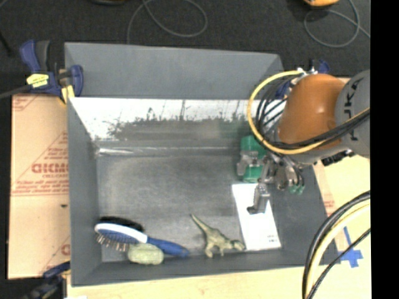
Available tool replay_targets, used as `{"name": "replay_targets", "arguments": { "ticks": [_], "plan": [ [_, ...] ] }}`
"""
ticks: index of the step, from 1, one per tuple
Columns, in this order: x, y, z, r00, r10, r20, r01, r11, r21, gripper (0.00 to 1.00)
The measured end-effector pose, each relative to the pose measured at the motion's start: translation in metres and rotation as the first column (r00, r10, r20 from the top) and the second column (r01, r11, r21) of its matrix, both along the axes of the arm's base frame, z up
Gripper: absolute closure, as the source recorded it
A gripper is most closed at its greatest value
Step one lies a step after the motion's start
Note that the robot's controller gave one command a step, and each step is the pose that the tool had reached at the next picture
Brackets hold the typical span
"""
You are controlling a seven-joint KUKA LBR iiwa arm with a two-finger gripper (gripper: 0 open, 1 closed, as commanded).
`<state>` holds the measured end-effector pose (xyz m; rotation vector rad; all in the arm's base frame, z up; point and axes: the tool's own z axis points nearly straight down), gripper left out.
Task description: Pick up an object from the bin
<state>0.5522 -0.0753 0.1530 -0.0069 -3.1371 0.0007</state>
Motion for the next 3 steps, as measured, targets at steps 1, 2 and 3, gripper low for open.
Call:
{"name": "replay_targets", "arguments": {
  "ticks": [1, 2, 3],
  "plan": [
    [0.002, 0.0, 0.005, 1.0, 0.002, 0.009, -0.002, 1.0, -0.001, 0.0],
    [-0.031, 0.014, -0.008, 0.982, -0.191, 0.01, 0.191, 0.982, 0.0, 0.0],
    [-0.045, 0.036, -0.013, 0.985, -0.172, 0.004, 0.172, 0.985, 0.0, 0.0]
  ]
}}
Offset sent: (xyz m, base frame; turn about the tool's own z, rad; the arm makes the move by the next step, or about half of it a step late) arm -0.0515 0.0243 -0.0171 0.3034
